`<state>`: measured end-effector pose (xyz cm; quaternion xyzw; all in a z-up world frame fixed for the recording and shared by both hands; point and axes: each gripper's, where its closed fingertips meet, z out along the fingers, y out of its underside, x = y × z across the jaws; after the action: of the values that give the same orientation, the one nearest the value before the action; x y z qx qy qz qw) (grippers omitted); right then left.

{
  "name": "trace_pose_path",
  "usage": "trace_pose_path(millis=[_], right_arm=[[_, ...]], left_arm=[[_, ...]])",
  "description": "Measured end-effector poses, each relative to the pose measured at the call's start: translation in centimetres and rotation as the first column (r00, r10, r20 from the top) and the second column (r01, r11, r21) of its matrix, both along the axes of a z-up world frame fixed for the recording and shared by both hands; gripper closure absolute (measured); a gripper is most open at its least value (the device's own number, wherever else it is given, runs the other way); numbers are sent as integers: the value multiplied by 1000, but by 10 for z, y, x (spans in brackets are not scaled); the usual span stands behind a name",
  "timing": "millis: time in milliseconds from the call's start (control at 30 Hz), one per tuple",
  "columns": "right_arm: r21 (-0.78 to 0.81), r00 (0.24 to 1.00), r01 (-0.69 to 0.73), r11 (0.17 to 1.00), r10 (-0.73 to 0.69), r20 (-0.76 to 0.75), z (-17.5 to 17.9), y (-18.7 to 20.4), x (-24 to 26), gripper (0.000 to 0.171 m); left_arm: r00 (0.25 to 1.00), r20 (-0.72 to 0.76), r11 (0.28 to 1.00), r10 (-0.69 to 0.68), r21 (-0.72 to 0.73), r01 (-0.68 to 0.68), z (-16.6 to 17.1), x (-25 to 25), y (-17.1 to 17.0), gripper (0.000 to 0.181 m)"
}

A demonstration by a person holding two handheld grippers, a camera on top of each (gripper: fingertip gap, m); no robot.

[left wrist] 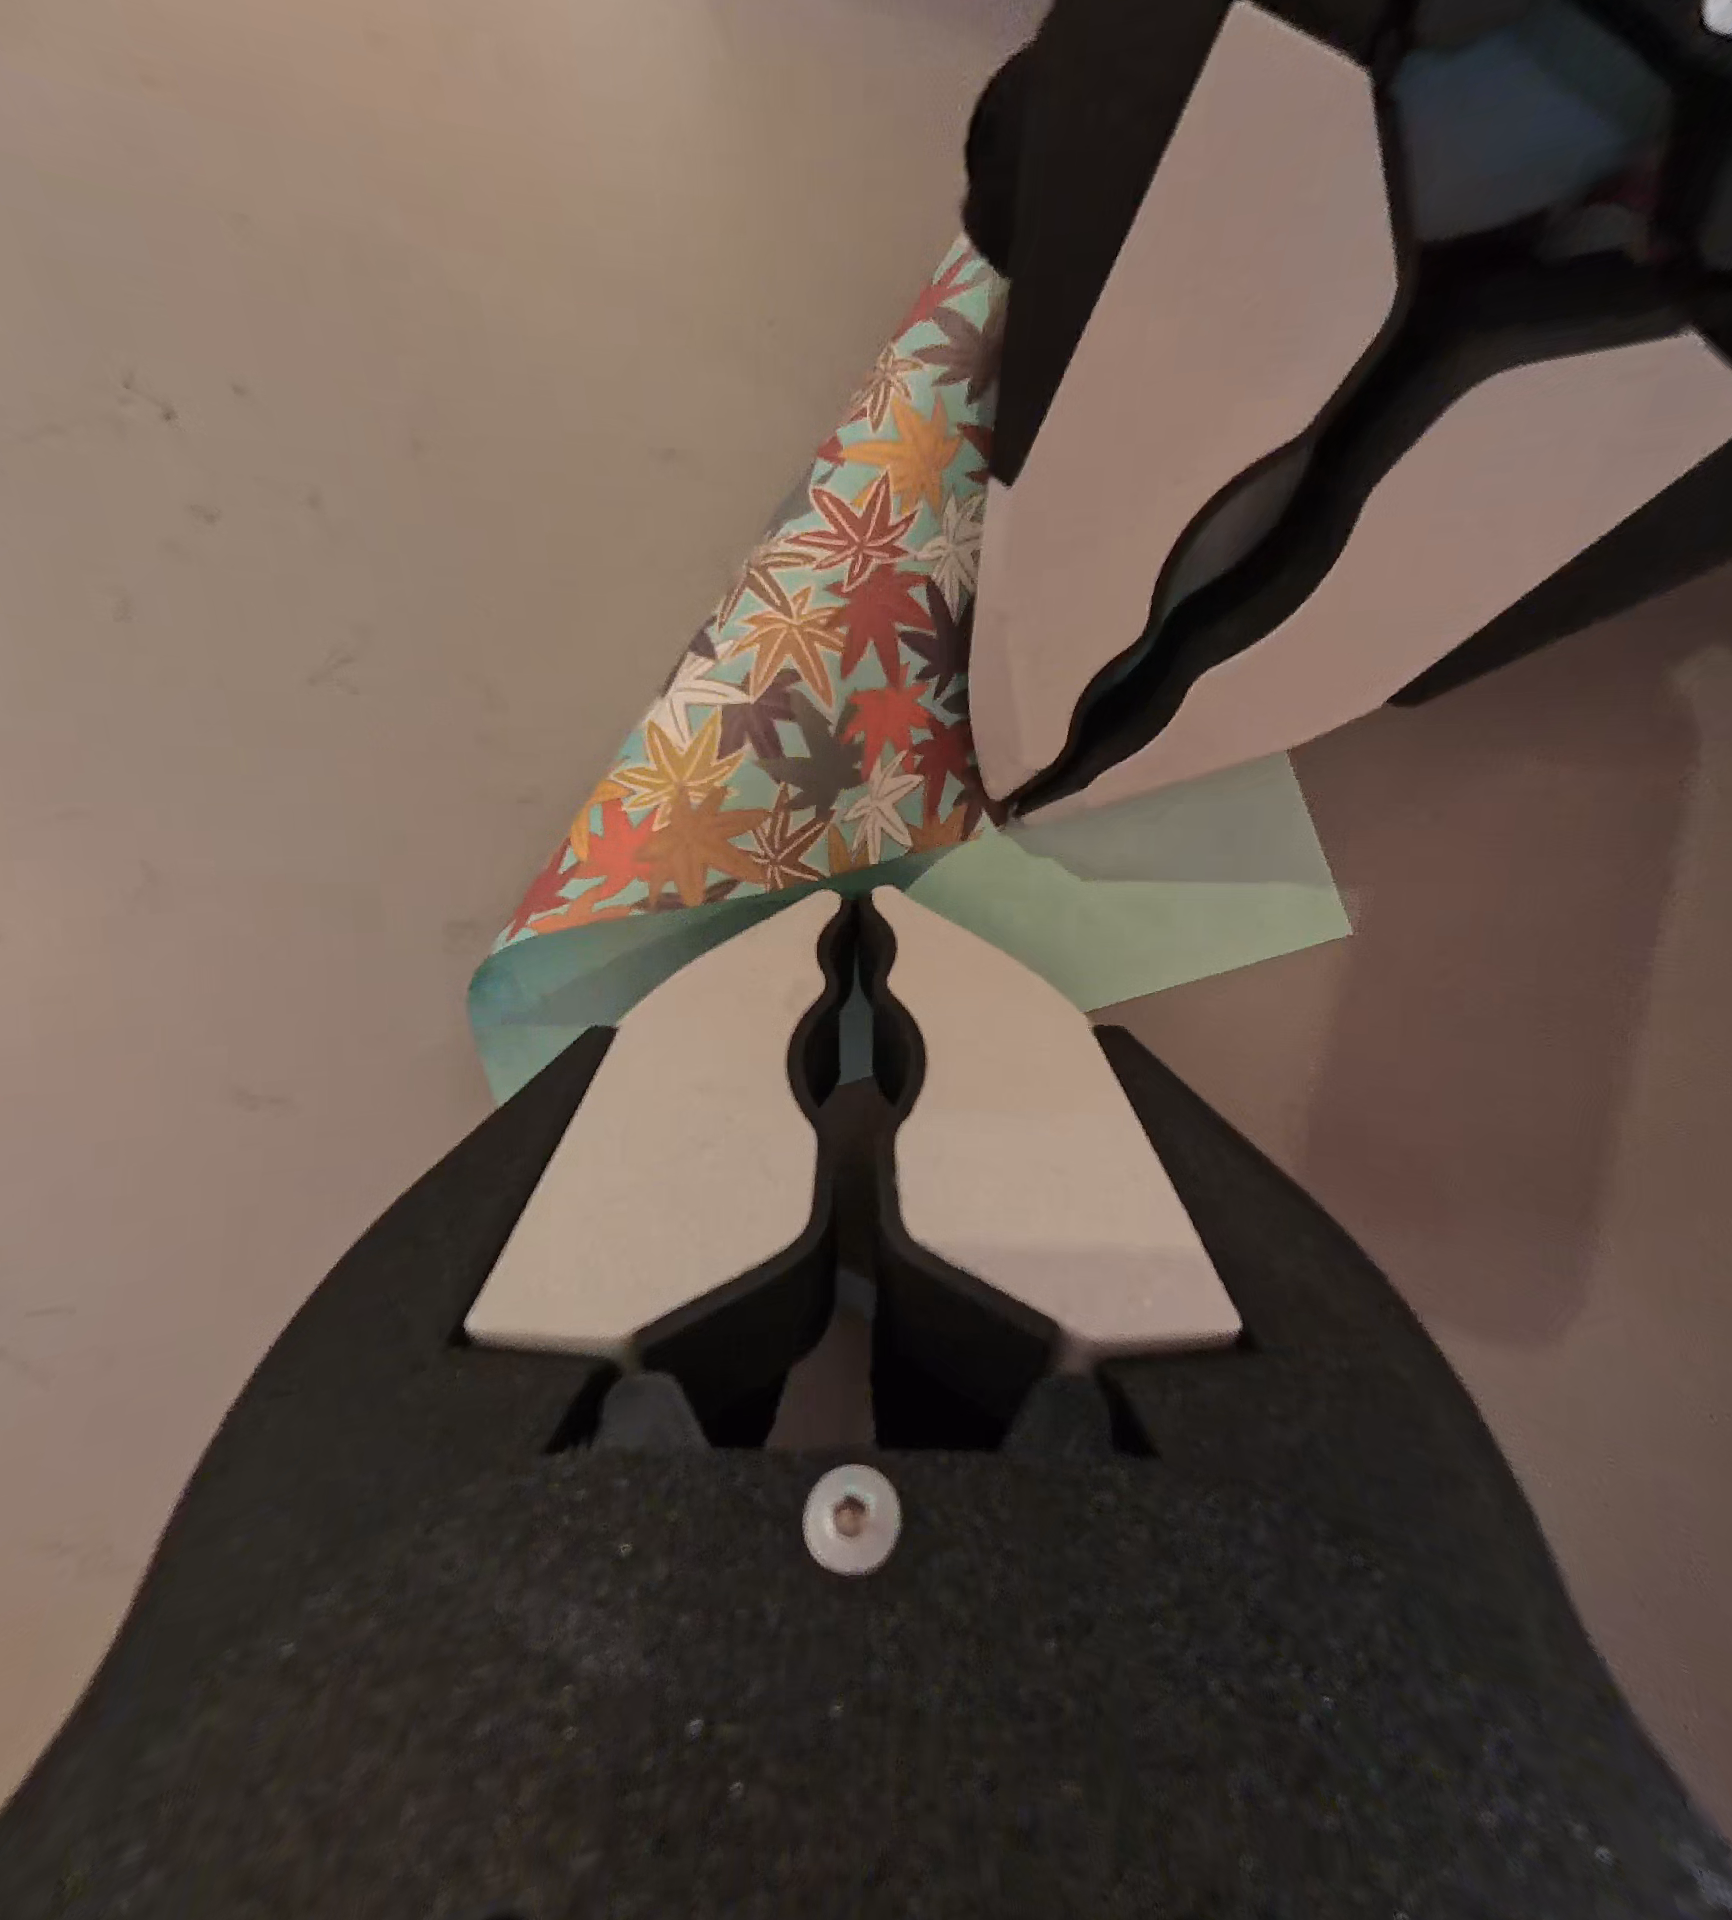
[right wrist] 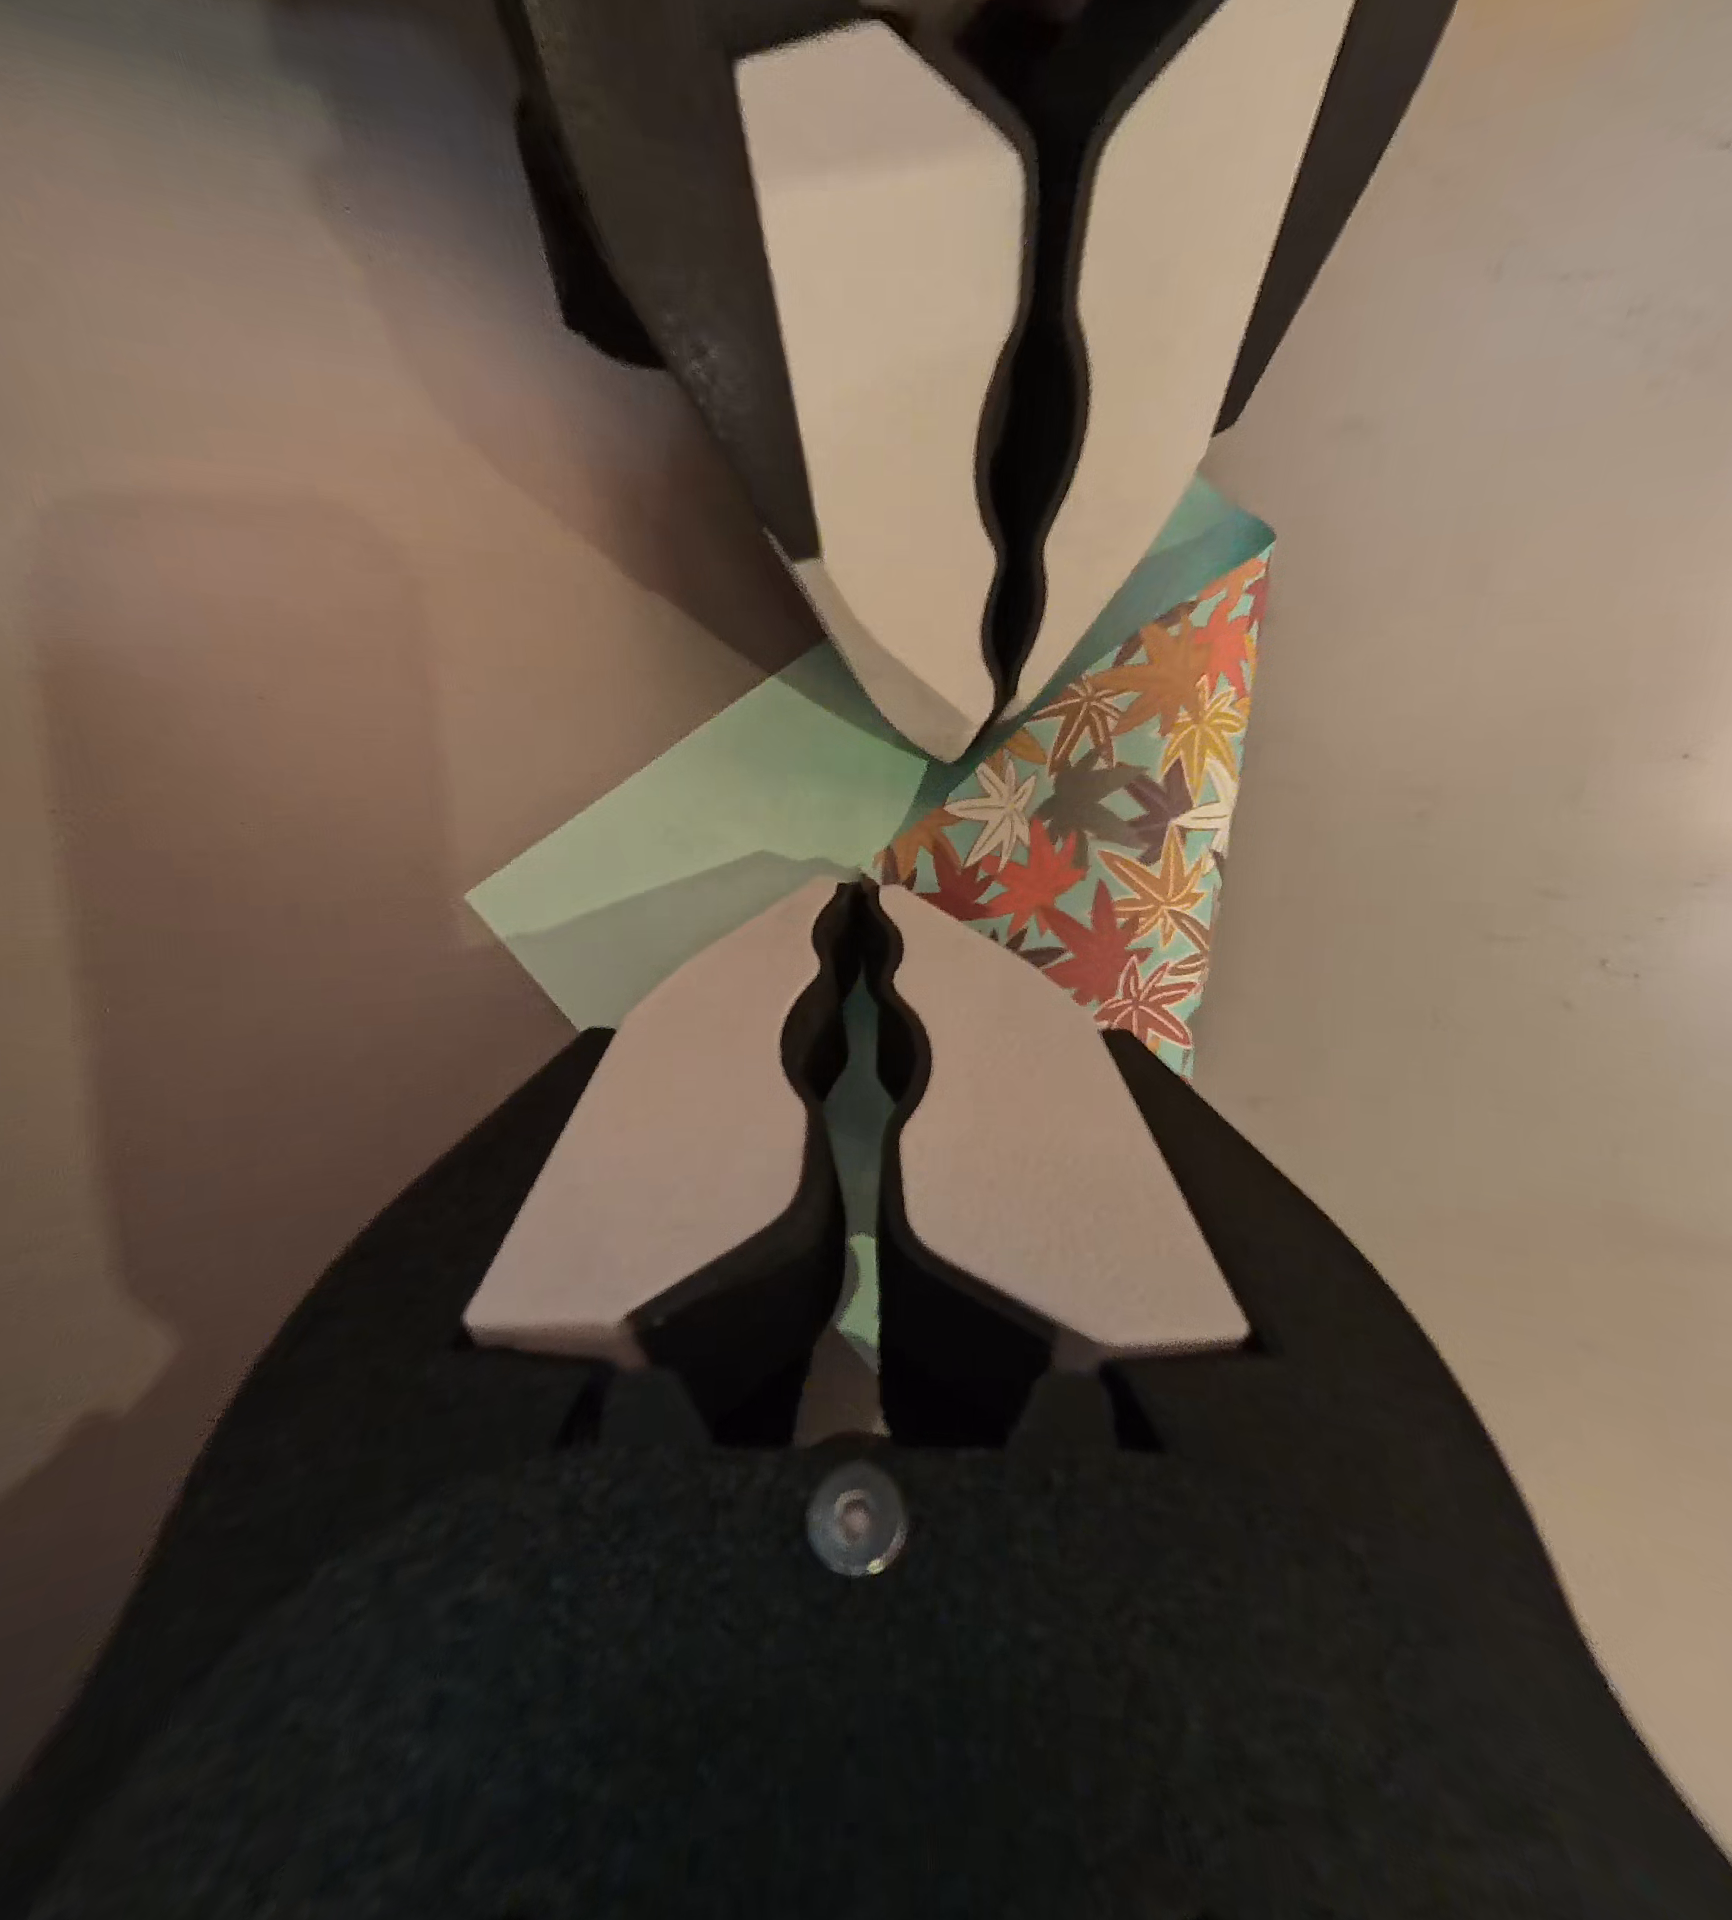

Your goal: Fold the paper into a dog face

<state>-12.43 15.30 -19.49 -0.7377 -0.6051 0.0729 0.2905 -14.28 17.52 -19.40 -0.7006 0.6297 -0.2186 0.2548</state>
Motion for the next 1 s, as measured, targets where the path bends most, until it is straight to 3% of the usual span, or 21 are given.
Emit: trace_pose_path(millis=[167,367,700,1000], right_arm=[[24,999,9,1000,-10,33,0,10,4,171],[6,1000,8,1000,-9,17,0,17,2,171],[-2,1000,-17,1000,17,3,0,-15,-2,171],[59,1000,-11,998,9,21,0,4,-3,171]], left_arm=[[997,-17,997,-70,8,70,0,1,-18,181],[999,-1,999,-35,-6,35,0,3,-18,181],[1000,3,1000,-11,21,10,0,4,-15,181],[1000,4,1000,-23,3,23,0,-1,-22,181]])
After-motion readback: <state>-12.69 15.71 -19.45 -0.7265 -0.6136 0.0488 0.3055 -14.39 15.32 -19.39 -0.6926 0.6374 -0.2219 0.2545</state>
